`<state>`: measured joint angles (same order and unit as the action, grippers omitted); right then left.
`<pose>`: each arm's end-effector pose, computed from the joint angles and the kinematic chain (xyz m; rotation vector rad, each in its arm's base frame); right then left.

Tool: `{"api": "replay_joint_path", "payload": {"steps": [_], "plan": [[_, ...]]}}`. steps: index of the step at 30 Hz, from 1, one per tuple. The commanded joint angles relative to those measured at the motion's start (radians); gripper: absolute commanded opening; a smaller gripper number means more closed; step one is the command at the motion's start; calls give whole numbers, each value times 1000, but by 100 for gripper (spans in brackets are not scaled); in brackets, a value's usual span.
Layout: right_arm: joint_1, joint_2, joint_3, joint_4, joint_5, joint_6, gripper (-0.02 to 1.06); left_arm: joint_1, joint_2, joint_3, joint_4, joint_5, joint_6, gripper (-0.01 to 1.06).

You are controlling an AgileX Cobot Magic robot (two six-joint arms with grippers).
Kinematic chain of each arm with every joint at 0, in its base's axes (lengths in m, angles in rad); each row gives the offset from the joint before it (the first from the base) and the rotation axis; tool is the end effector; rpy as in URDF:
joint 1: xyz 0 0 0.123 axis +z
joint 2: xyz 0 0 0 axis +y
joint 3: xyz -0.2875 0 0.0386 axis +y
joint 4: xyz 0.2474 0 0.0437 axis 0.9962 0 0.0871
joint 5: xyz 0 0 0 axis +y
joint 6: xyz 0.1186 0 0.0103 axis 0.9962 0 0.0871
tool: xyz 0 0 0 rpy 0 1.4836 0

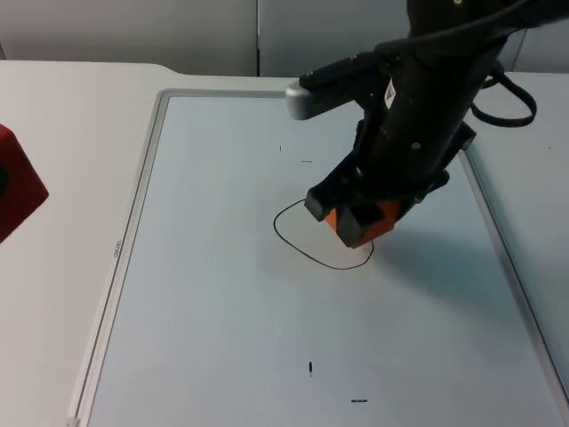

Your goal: Pick up one cube with the left hand and another cube with the right hand. First place the cube in the right hand at the target position, then stack the cube in the left hand on top.

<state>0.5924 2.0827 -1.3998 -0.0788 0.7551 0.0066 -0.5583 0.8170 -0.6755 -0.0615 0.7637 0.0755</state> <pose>0.3520 0.2292 0.1165 -0.9127 2.7671 0.0109 0.1363 -0.0911 0.2806 0.7187 2.2982 -0.2978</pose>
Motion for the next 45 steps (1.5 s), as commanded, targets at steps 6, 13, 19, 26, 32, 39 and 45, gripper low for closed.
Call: {"api": "replay_joint_path", "payload": {"steps": [6,13,19,26,32,39,45], "plan": [[-3,68,-96,3,38,13,0,-7,-5,2,-10,-12,-4,18],[-3,99,-101,3,31,13,0,-7,-5,2,-12,-12,-4,18],[-3,124,-105,6,17,13,0,-7,-5,2,-12,-12,-4,18],[-3,153,-105,6,7,21,0,-7,-5,2,-14,-12,-4,18],[-3,158,-106,57,-1,15,0,-7,-5,2,-14,-12,-4,18],[-3,158,-106,53,-1,12,0,-7,-5,2,-14,-12,-4,18],[-3,158,-106,54,-8,12,6,-7,-5,2,-14,-12,-4,18]]}}
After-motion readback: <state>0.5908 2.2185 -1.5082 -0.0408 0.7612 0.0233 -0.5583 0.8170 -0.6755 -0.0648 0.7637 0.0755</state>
